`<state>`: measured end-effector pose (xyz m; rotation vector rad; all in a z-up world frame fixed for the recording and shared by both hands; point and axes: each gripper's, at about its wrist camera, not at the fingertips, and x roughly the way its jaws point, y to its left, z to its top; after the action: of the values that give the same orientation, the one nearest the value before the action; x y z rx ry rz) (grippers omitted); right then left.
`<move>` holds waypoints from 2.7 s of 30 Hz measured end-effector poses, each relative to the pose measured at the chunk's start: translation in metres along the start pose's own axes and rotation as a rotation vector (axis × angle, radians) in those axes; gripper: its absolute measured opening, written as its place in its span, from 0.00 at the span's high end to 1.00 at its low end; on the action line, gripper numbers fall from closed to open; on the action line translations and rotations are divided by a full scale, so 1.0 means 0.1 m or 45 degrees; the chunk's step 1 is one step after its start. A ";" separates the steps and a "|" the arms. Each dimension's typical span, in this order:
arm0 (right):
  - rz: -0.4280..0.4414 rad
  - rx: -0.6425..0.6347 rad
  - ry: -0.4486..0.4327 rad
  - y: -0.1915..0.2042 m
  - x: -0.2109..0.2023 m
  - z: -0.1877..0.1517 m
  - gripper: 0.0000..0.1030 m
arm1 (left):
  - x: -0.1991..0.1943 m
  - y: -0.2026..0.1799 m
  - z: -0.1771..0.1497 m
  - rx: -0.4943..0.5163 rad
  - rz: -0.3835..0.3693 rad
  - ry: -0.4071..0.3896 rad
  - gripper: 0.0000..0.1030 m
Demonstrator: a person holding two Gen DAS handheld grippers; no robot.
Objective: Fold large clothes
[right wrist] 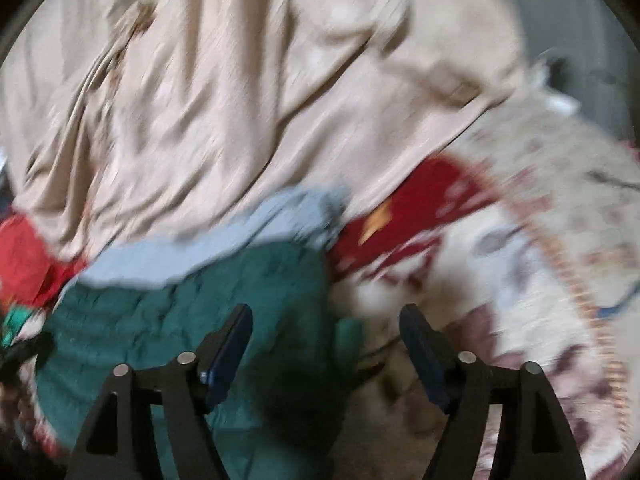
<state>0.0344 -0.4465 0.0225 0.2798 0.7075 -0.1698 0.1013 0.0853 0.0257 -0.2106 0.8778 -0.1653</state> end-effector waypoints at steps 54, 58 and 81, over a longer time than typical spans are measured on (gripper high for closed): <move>0.000 -0.217 0.172 1.11 -1.51 -1.56 0.01 | -0.75 -1.33 -1.98 0.328 0.103 0.058 0.07; -0.006 -0.222 0.159 1.09 -1.61 -1.61 0.01 | -0.90 -1.33 -2.06 0.323 0.142 -0.005 0.07; -0.046 -0.342 0.064 1.16 -2.00 -1.79 0.01 | -1.07 -1.47 -2.13 0.356 0.144 -0.074 0.06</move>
<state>-0.1967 -0.2689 0.0476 0.0148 0.7765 -0.1006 -0.1397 -0.0569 0.0096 0.0945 0.7966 -0.1739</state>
